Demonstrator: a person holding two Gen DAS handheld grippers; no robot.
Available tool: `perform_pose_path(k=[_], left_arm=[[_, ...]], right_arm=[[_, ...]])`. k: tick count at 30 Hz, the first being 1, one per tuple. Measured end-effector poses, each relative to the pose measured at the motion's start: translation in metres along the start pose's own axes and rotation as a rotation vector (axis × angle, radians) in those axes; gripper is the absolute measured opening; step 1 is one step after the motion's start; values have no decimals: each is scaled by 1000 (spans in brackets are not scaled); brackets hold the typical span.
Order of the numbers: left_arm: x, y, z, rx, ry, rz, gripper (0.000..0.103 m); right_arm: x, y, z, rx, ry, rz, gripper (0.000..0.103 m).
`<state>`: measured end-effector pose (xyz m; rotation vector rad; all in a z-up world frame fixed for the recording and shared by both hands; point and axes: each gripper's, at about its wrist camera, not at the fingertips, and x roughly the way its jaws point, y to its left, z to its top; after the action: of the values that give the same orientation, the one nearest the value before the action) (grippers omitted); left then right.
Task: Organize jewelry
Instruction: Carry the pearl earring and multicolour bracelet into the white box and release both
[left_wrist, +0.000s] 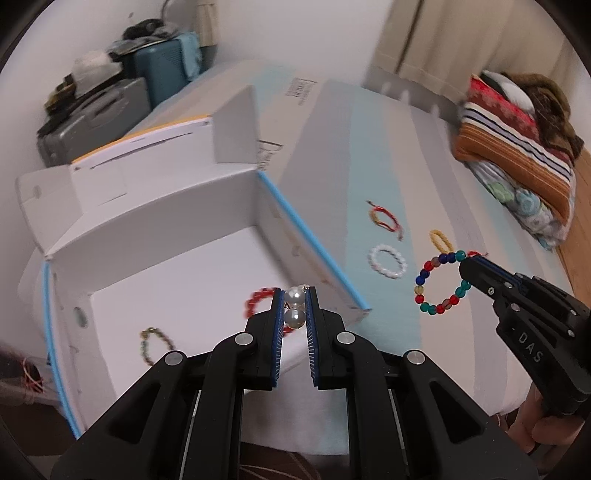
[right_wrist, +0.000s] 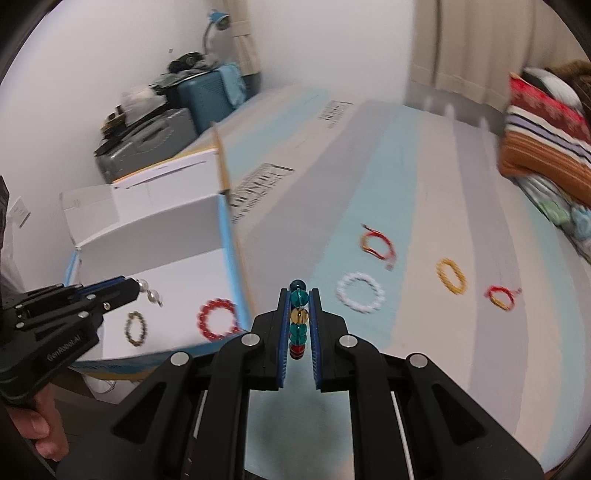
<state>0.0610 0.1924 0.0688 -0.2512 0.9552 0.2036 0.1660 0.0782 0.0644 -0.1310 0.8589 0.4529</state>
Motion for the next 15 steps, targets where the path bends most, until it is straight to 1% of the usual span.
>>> perform_pose_path(k=[5, 8, 15], left_arm=[[-2, 33, -4, -38, 4, 32, 11], [-1, 55, -8, -67, 7, 64, 11], [4, 100, -21, -138, 29, 127, 11]], right_arm=[[8, 36, 10, -43, 3, 30, 9], [16, 58, 14, -74, 15, 47, 9], [35, 96, 15, -127, 49, 76, 9]])
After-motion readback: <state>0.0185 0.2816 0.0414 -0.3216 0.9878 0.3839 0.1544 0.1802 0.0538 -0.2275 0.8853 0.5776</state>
